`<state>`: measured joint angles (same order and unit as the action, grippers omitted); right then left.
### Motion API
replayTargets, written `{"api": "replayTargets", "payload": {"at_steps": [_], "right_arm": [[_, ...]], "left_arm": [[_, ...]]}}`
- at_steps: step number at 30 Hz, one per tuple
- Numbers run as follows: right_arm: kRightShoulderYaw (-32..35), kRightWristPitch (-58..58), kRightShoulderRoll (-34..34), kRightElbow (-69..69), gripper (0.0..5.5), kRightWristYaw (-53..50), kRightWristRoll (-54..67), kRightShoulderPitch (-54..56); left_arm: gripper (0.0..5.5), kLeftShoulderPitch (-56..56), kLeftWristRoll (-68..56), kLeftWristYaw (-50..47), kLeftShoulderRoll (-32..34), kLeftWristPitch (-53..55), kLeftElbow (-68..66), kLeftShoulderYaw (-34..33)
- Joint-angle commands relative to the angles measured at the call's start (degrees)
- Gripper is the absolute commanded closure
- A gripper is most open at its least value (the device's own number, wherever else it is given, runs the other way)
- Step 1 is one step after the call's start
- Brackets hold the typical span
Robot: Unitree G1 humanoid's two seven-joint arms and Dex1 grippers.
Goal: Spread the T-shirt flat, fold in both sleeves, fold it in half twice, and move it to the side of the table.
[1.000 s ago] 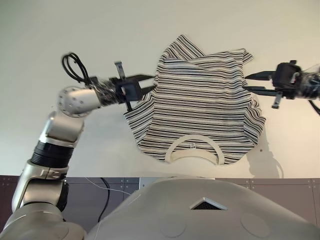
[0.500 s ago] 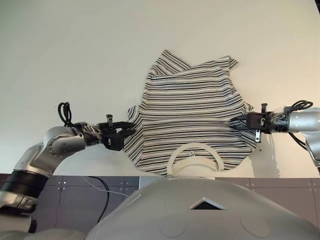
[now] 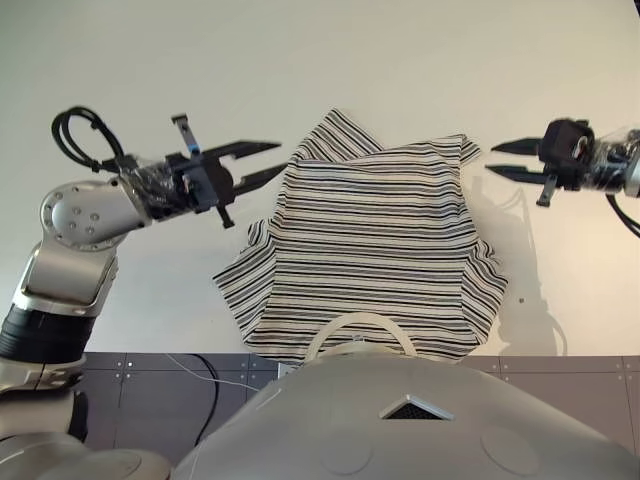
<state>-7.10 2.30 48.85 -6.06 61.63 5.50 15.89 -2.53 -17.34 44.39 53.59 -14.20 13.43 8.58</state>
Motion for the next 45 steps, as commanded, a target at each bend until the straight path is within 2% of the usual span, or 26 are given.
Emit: {"api": "replayTargets", "payload": {"at_steps": [1,4,7,12,16,20,24,31,39,42,45], "right_arm": [[-5.8,-11.4,-7.5,-21.3,4.33,-9.7,-11.5,13.7],[-8.6,-18.0,-13.2,-36.4,4.33,-15.1,-16.3,21.0],[-11.5,-23.2,-15.4,-45.7,4.33,-16.7,-20.4,24.2],[-12.9,-28.4,-16.4,-51.6,4.33,-16.2,-22.8,26.7],[-11.9,-30.3,-16.5,-50.1,4.33,-15.4,-21.9,26.5],[-10.6,-30.6,-15.7,-46.6,4.33,-14.5,-20.7,25.5],[-10.4,-29.5,-12.8,-40.1,4.33,-8.9,-19.3,22.4],[-12.2,-30.3,-11.4,-41.3,4.33,-6.9,-22.3,22.8],[-16.8,-31.9,-15.7,-52.5,4.33,-14.7,-29.0,23.7],[-20.7,-33.6,-13.8,-57.2,4.33,-21.9,-35.3,24.4],[-20.7,-35.6,-11.4,-58.5,4.33,-24.9,-35.9,25.1]], "left_arm": [[4.49,-13.9,10.2,-0.5,-9.6,1.6,-11.4,6.8],[4.49,-21.0,19.6,-1.6,-16.8,-5.1,-27.3,12.0],[4.49,-27.4,26.2,-3.2,-23.3,-11.2,-42.2,15.9],[4.49,-37.6,36.4,-8.4,-30.9,-21.6,-65.2,20.7],[4.49,-42.2,39.8,-11.1,-33.9,-24.7,-74.6,21.3],[4.49,-43.3,42.6,-13.4,-34.8,-25.5,-79.8,21.6],[4.49,-41.8,44.6,-15.2,-33.8,-26.5,-82.1,21.6],[4.49,-39.1,44.9,-18.5,-30.0,-26.1,-83.1,19.7],[4.49,-38.9,44.3,-16.5,-30.4,-27.4,-81.5,19.1],[4.49,-38.4,45.1,-16.5,-29.9,-27.1,-81.6,19.6],[4.49,-37.7,45.6,-17.4,-28.3,-25.9,-82.3,19.4]]}}
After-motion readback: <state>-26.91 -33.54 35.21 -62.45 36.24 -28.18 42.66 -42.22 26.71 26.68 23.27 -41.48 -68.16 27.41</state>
